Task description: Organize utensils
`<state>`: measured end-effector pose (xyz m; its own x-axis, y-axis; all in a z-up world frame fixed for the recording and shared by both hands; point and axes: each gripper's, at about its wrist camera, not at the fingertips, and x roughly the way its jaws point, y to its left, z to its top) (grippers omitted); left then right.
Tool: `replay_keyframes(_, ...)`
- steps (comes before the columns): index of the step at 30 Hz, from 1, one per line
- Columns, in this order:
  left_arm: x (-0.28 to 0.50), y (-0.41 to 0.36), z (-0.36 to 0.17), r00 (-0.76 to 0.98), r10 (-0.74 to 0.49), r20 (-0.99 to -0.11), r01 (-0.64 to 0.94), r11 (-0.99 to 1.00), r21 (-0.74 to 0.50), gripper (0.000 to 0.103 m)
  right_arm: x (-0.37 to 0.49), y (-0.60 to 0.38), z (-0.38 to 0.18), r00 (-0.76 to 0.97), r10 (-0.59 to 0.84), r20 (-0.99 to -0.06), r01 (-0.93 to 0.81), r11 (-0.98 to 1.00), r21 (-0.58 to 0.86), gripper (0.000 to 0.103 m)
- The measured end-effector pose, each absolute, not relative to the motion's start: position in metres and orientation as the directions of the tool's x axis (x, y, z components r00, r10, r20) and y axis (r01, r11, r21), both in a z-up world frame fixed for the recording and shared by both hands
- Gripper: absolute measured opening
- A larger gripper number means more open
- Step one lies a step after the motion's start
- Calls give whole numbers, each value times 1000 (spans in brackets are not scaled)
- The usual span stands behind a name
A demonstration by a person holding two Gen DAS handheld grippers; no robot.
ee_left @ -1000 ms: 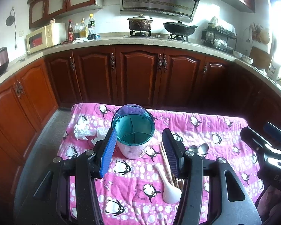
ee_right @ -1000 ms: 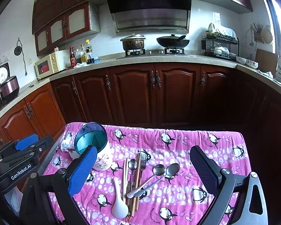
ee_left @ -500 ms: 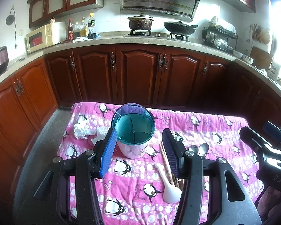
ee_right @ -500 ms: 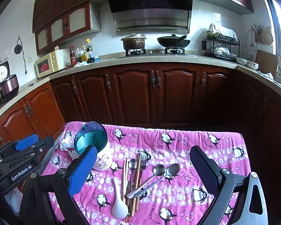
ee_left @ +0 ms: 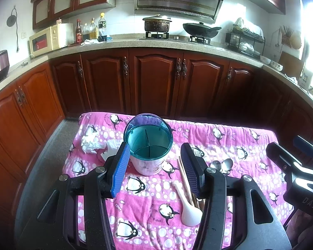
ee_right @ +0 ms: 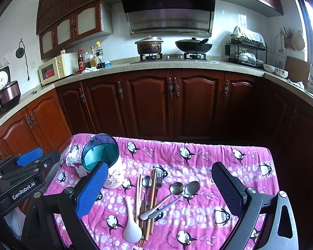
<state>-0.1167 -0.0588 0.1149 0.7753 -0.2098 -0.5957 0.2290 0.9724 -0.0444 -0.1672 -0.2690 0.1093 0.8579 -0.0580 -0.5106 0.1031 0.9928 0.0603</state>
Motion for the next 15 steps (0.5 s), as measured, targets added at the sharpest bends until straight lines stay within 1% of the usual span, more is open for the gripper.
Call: replay_keyframes(15, -114, -60, 110, 771, -208, -603, 225, 973, -48, 50, -166, -270, 108, 855, -61, -515, 107, 992, 61, 99)
